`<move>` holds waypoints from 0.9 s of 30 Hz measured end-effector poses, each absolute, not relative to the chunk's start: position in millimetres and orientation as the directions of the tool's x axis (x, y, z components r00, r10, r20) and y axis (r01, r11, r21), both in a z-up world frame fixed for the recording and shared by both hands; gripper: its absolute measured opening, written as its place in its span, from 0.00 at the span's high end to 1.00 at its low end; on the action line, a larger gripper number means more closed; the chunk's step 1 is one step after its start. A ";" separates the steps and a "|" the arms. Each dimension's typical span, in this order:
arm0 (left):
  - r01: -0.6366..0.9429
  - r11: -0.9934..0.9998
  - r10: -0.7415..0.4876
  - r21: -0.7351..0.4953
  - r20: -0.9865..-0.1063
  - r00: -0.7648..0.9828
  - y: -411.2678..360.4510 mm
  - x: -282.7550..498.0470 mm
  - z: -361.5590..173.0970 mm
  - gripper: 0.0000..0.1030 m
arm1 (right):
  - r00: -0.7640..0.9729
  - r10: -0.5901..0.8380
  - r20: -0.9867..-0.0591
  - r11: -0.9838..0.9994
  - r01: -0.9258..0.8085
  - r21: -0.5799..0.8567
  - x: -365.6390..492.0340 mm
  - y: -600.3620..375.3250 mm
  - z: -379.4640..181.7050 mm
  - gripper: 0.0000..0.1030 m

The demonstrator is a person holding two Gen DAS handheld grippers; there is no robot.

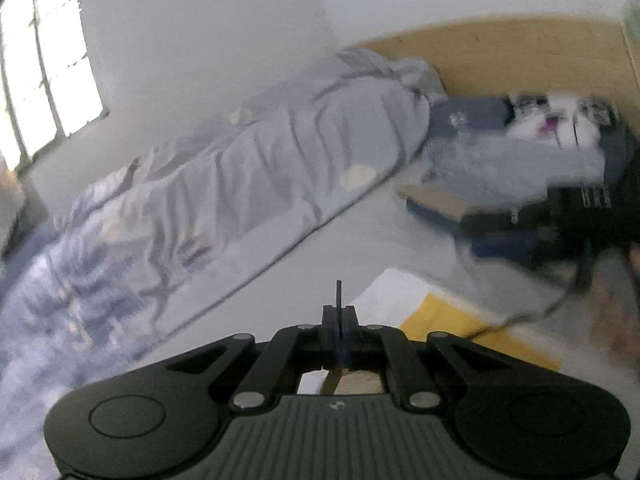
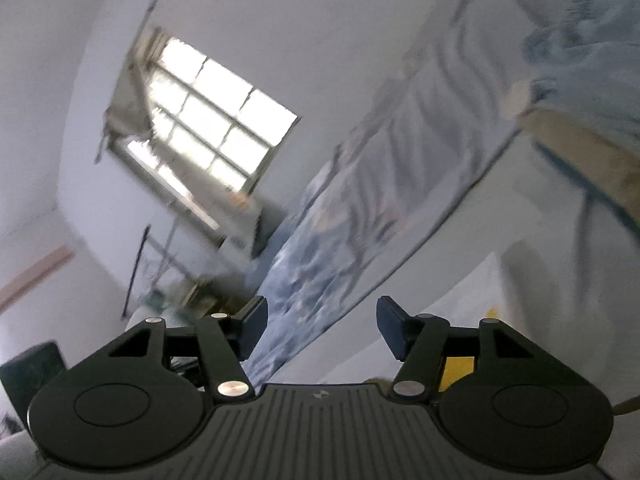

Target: Lace up shoes with both hands

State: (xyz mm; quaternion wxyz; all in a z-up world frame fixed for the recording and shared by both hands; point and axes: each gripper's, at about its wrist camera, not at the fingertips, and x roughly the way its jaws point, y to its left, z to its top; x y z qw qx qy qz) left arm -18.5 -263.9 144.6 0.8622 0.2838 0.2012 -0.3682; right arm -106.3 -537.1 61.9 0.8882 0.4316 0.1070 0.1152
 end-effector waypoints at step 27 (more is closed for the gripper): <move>0.664 0.011 -0.245 0.747 -0.642 0.726 -333.2 -83.6 30.4 0.98 | 0.970 0.200 -0.138 0.599 -0.010 0.801 -102.4 -548.7 61.5 0.39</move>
